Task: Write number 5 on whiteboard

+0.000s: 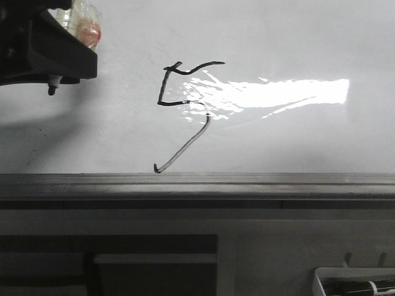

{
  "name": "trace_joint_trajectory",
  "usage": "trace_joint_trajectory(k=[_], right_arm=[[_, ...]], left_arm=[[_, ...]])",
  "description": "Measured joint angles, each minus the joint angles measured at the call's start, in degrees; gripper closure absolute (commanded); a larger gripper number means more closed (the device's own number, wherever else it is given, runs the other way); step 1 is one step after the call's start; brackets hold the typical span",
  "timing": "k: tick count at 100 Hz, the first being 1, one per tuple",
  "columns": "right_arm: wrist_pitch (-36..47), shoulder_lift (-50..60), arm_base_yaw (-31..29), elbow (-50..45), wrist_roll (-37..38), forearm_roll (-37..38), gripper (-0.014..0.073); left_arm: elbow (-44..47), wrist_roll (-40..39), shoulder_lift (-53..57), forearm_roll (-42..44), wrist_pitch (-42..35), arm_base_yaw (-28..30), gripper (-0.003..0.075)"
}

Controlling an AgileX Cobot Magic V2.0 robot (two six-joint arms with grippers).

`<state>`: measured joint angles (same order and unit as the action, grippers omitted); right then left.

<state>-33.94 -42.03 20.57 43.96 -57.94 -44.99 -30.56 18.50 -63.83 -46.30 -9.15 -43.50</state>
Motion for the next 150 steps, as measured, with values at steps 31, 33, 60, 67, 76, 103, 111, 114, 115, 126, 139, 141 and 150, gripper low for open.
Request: trace_joint_trajectory(k=[31,33,60,67,76,103,111,114,115,126,139,141,150], right_arm=[[1.2,0.0,-0.5,-2.6,0.6,-0.1,0.0655],[1.3,0.0,-0.5,-2.6,0.6,-0.1,0.0655],[1.5,0.0,-0.5,-2.7,0.6,-0.1,0.0655],[1.5,0.0,-0.5,-2.7,0.6,-0.1,0.0655],[1.5,0.0,-0.5,-2.7,0.6,-0.1,0.0655],[1.6,0.0,-0.5,-2.7,0.7,-0.1,0.0655],[1.6,0.0,-0.5,-2.7,0.7,-0.1,0.0655],[1.6,0.0,-0.5,-2.7,0.7,-0.1,0.0655],[1.6,0.0,-0.5,-2.7,0.7,-0.1,0.0655],[1.6,0.0,-0.5,-2.7,0.7,-0.1,0.0655],[1.6,0.0,-0.5,-2.7,0.7,-0.1,0.0655],[1.6,0.0,-0.5,-2.7,0.7,-0.1,0.0655],[1.6,0.0,-0.5,-2.7,0.7,-0.1,0.0655]], left_arm=[[-0.2,-0.2,-7.5,-1.4,-6.2,-0.1,0.0741],[-0.3,-0.2,-7.8,-1.4,-6.3,-0.1,0.0741],[-0.8,-0.2,-9.7,-0.3,-7.2,-0.5,0.0741],[-0.8,-0.2,-9.7,-0.3,-7.4,-0.5,0.0739],[-0.8,-0.2,-9.8,-0.4,-7.5,-0.5,0.0677],[-1.1,-0.2,-9.8,-3.3,-7.5,-1.0,0.0412],[-1.2,-0.2,-9.8,-3.3,-7.5,-1.0,0.0412],[-1.2,-0.2,-9.8,-3.3,-7.4,-1.0,0.0411],[-1.2,-0.2,-9.8,-3.3,-7.4,-1.0,0.0411],[-1.2,-0.2,-9.8,-3.3,-7.4,-1.0,0.0387],[-1.5,-0.2,-9.8,-3.3,-7.3,-1.4,0.0295],[-1.5,-0.2,-9.8,-3.3,-7.3,-1.4,0.0283],[-1.6,-0.2,-9.8,-3.3,-7.3,-1.4,0.0244]])
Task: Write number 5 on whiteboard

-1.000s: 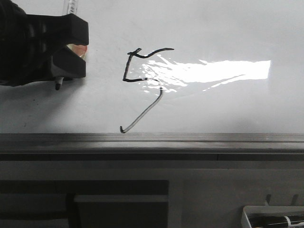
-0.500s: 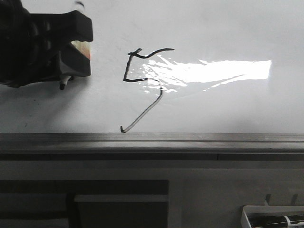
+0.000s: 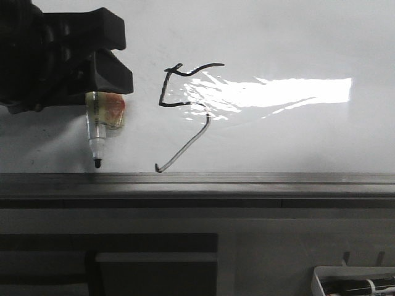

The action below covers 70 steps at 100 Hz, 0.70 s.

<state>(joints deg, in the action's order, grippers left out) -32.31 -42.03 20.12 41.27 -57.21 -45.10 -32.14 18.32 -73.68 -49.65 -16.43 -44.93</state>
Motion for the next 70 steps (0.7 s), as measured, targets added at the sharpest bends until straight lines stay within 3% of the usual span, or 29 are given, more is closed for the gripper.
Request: trace_joint_trajectory(k=[17,43,62,70], right_arm=[[0.0,0.0,0.0,0.0,0.0,0.0,0.0655],[0.9,0.0,0.0,0.0,0.0,0.0,0.0655],[2.2,0.4,0.0,-0.1,0.1,-0.1,0.0655],[3.6,1.9,0.0,-0.3,0.1,0.1,0.0655]], left_arm=[[-0.1,0.0,0.4,0.0,-0.8,0.0,0.0201],[-1.2,0.0,5.1,-1.5,-1.9,1.1,0.0202],[-1.3,1.9,15.6,-1.2,-2.0,1.3,0.0211],[-1.3,6.4,21.1,-1.2,-2.0,1.3,0.0261]])
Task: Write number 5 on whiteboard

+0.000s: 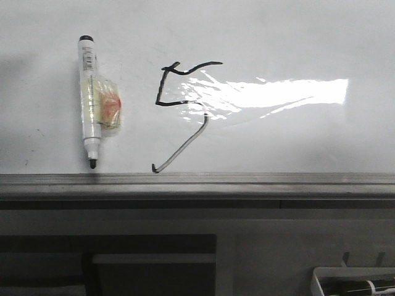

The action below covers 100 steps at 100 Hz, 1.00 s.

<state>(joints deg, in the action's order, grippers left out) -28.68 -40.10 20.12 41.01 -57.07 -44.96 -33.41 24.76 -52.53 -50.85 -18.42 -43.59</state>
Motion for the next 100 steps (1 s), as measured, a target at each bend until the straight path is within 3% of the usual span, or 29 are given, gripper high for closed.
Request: trace_joint_trajectory(k=[11,28,43,61,100], right_arm=[[2.5,4.4,0.0,-1.1,0.0,0.8,0.0655],[9.9,14.7,0.0,-8.2,0.0,1.1,0.0655],[16.0,24.8,0.0,-16.6,0.0,1.1,0.0655],[16.5,32.6,0.0,-22.2,0.0,1.1,0.0655],[16.5,34.1,0.0,-22.6,0.0,1.1,0.0655]], left_arm=[[0.3,9.7,9.1,0.0,1.6,0.0,0.0409],[3.7,19.5,22.6,0.1,8.6,0.0,0.0739],[8.7,21.1,31.0,0.3,13.2,0.0,0.0741],[13.3,21.4,36.2,0.3,14.6,0.0,0.0741],[14.4,21.4,37.0,0.3,15.1,0.0,0.0741]])
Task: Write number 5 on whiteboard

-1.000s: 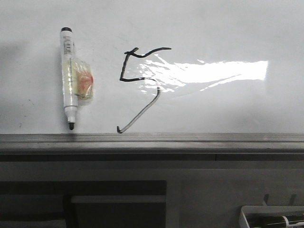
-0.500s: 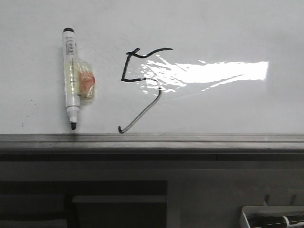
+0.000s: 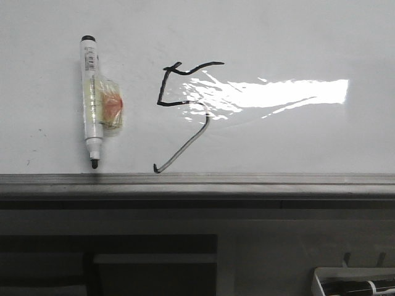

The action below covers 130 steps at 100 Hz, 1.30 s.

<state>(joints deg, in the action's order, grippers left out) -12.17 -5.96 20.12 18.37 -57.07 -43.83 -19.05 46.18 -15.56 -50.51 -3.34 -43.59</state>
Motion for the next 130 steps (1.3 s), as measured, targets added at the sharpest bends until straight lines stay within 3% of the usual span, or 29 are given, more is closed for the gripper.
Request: trace_joint_trajectory(k=[36,55,64,81,88,106,130], right_arm=[[0.0,0.0,0.0,0.0,0.0,-0.1,0.0655],[0.0,0.0,0.0,0.0,0.0,-0.1,0.0655],[0.0,0.0,0.0,0.0,0.0,-0.1,0.0655],[0.0,0.0,0.0,0.0,0.0,-0.1,0.0655],[0.0,0.0,0.0,0.0,0.0,-0.1,0.0655],[0.0,0.0,0.0,0.0,0.0,-0.1,0.0655],[0.0,0.0,0.0,0.0,0.0,-0.1,0.0655]], left_arm=[[1.2,0.0,0.6,0.1,0.0,0.0,0.0741],[6.8,0.2,4.1,8.6,-3.9,2.9,0.0741],[11.1,-6.1,6.0,16.7,-5.1,8.3,0.0741],[17.0,-29.6,9.2,41.0,-3.3,20.3,0.0741],[18.4,-37.2,10.6,47.0,-0.7,24.7,0.0741],[19.1,-43.0,14.6,50.5,9.8,31.2,0.0741],[19.1,-43.6,15.9,49.1,21.9,31.8,0.0741]])
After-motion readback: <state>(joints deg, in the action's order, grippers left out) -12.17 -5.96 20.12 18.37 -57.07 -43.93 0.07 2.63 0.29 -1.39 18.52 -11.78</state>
